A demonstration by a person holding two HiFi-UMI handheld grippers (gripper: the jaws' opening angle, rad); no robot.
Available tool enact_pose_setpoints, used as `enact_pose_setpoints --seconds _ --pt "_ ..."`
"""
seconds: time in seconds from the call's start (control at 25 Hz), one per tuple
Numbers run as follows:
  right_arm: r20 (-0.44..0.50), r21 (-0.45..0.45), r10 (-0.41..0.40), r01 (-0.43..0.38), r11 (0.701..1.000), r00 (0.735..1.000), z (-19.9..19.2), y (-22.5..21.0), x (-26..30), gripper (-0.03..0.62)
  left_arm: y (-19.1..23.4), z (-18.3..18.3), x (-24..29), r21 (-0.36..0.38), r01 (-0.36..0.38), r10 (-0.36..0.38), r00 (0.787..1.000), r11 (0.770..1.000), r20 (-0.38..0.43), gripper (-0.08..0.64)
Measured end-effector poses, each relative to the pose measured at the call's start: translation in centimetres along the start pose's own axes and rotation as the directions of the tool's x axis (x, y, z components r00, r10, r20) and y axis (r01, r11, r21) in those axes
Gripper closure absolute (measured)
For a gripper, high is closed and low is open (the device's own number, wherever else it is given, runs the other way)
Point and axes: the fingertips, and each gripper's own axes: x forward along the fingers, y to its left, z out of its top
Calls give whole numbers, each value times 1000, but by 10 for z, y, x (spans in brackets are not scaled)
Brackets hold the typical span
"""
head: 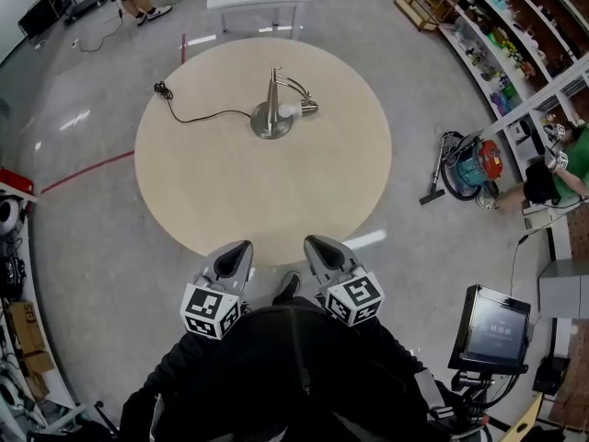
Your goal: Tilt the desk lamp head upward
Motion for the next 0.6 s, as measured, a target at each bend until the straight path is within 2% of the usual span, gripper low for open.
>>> enact_pose_setpoints --seconds 0.32,0.48,0.6 --pt "-13 5 48 -48 999 999 6 -46 11 586 -6 11 35 6 -62 62 998 998 -12 552" --pt "-26 19 88 -88 996 996 5 -64 27 586 5 10 52 -5 -105 105 994 994 -18 552" --pt "-24 37 87 -86 996 996 5 -72 40 586 14 10 58 -14 -124 123 992 992 -25 552"
